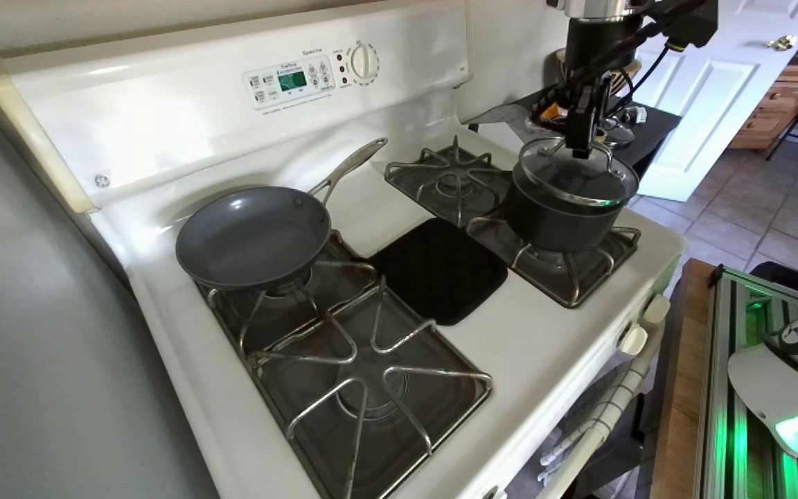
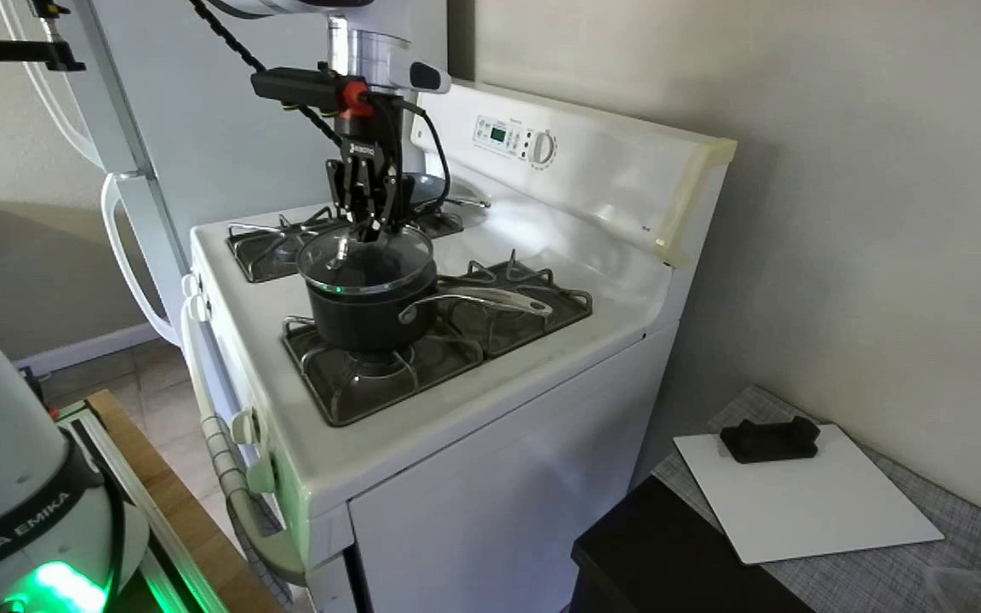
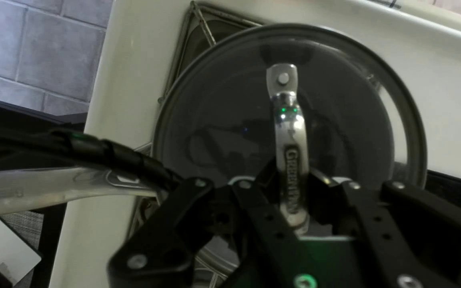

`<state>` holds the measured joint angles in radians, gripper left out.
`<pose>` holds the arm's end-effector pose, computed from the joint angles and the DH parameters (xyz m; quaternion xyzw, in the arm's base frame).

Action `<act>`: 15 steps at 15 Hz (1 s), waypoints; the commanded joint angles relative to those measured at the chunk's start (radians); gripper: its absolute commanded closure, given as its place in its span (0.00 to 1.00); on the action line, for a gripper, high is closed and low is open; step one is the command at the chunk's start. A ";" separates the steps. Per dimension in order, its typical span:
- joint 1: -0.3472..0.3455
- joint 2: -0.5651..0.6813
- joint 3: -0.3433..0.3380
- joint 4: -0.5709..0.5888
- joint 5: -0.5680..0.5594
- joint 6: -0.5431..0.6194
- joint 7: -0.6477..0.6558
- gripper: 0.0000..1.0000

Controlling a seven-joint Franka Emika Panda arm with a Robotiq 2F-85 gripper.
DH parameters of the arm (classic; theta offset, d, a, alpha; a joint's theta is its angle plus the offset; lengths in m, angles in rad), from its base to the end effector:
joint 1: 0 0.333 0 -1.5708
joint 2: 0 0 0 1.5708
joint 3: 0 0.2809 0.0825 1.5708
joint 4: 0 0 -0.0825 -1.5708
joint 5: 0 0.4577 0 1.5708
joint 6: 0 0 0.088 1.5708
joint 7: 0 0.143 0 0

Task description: Put the lid on the pot

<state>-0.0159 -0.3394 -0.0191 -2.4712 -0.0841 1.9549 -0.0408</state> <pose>0.4768 -0.0243 0.2956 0.9952 0.0228 -0.0894 0.0309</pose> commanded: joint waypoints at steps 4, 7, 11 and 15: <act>-0.001 -0.009 0.000 -0.014 -0.012 0.032 -0.011 1.00; 0.000 0.006 0.005 -0.011 -0.016 0.041 -0.003 1.00; 0.003 0.023 0.012 -0.012 -0.015 0.063 0.005 1.00; 0.003 0.040 0.020 -0.010 -0.022 0.060 0.011 1.00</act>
<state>-0.0145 -0.3017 -0.0074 -2.4716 -0.0842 1.9997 -0.0426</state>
